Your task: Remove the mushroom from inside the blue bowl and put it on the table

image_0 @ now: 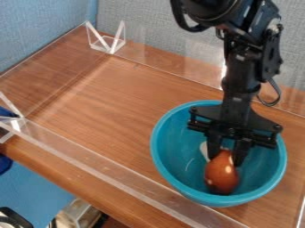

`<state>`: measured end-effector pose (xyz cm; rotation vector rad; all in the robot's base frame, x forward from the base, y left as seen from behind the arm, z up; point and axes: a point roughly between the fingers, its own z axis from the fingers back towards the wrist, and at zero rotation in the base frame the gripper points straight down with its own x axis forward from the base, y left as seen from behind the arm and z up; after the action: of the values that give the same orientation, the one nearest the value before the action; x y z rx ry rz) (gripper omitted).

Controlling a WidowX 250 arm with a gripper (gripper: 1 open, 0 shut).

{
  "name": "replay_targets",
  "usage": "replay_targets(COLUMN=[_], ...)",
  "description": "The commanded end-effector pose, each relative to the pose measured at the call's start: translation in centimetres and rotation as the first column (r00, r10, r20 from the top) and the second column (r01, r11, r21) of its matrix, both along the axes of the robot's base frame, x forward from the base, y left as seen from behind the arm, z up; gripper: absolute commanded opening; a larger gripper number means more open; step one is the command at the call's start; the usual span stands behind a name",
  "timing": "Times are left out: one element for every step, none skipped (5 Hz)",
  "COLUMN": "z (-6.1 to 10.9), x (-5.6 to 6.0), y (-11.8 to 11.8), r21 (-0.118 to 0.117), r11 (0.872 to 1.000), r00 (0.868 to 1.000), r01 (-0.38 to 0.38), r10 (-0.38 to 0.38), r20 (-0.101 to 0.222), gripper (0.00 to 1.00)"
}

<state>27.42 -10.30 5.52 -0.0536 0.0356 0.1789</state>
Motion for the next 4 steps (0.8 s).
replay_targets(z=[1.89, 1.98, 1.98, 2.09], x=[0.54, 0.48, 0.44, 0.39], y=[0.25, 0.29, 0.33, 0.37], r21=[-0.016, -0.014, -0.011, -0.009], r11=[1.0, 1.0, 1.0, 1.0], r00=[0.998, 0.998, 0.998, 0.997], r01=[-0.01, -0.011, -0.013, -0.014], r10=[0.011, 0.012, 0.013, 0.015], r20=[0.065, 0.067, 0.068, 0.07], gripper=[0.0, 0.0, 0.0, 0.0])
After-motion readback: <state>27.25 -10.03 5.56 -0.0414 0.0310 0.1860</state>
